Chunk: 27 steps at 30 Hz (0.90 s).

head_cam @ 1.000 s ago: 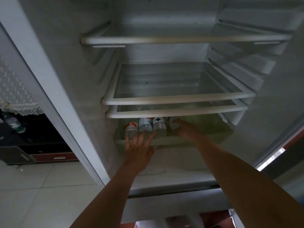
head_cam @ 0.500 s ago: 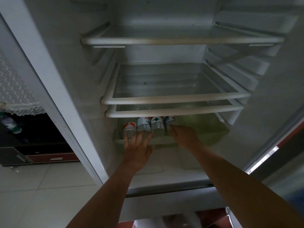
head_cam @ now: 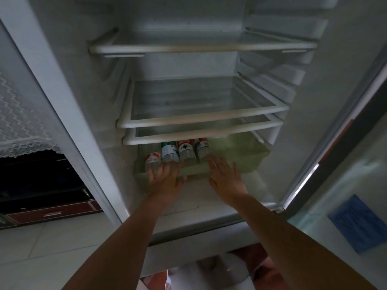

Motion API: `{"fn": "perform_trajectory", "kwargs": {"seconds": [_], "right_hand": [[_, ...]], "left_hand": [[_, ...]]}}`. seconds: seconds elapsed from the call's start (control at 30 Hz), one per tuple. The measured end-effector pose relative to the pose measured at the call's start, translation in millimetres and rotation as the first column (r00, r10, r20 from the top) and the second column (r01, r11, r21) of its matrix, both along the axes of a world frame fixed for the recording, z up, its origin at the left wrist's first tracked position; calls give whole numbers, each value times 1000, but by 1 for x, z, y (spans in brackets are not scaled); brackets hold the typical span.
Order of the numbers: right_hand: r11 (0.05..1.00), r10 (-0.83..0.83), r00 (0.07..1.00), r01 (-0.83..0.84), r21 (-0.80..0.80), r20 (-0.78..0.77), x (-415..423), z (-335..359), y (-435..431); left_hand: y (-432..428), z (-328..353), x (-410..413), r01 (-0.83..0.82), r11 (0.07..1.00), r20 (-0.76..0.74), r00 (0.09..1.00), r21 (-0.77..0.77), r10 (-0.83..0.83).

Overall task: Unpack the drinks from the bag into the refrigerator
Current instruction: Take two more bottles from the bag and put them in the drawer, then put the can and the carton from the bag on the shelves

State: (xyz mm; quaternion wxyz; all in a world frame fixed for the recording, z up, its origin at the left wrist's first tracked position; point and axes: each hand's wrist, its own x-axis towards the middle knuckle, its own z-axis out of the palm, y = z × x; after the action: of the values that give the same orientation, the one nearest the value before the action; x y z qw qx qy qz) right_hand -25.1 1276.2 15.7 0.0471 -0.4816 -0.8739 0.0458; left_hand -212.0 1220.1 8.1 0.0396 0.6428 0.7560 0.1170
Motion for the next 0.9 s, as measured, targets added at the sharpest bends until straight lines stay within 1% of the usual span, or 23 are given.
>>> {"fn": "perform_trajectory", "kwargs": {"seconds": [0.07, 0.13, 0.2, 0.23, 0.33, 0.43, 0.5, 0.63, 0.73, 0.83, 0.9], "right_hand": [[1000, -2, 1000, 2, -23, 8, 0, 7, -4], [999, -11, 999, 13, -42, 34, 3, 10, -13], [998, -32, 999, 32, -62, 14, 9, 13, -25], [998, -41, 999, 41, -46, -14, 12, 11, -32], [990, -57, 988, 74, 119, -141, 19, 6, -57], [989, -64, 970, 93, 114, -237, 24, 5, -86], [986, -43, 950, 89, 138, -309, 29, 5, -107], [969, 9, 926, 86, 233, -378, 43, 8, -152], [949, 88, 907, 49, 311, -411, 52, 8, -191], [958, 152, 879, -18, 288, -451, 62, 8, -231], [952, 198, 859, -53, 303, -472, 69, 8, -257]], "left_hand": [[0, 0, 0, -3, 1000, 11, 1000, 2, 3], [-5, -2, -2, 7, 999, -3, 1000, 35, -7], [-14, -3, -2, 23, 998, -18, 1000, 64, -22], [-20, -2, -1, 26, 997, -8, 1000, 70, -25], [-43, 2, 7, 22, 995, 60, 998, 94, -28], [-71, 5, 20, 23, 988, 91, 995, 151, -37], [-90, 7, 31, 25, 975, 96, 994, 222, -48], [-137, 15, 58, 1, 931, 151, 987, 365, -60], [-182, 18, 79, 0, 895, 108, 993, 447, -54], [-233, 19, 89, -45, 874, 114, 993, 483, -12], [-269, 13, 90, -84, 871, 123, 992, 484, 28]]}}
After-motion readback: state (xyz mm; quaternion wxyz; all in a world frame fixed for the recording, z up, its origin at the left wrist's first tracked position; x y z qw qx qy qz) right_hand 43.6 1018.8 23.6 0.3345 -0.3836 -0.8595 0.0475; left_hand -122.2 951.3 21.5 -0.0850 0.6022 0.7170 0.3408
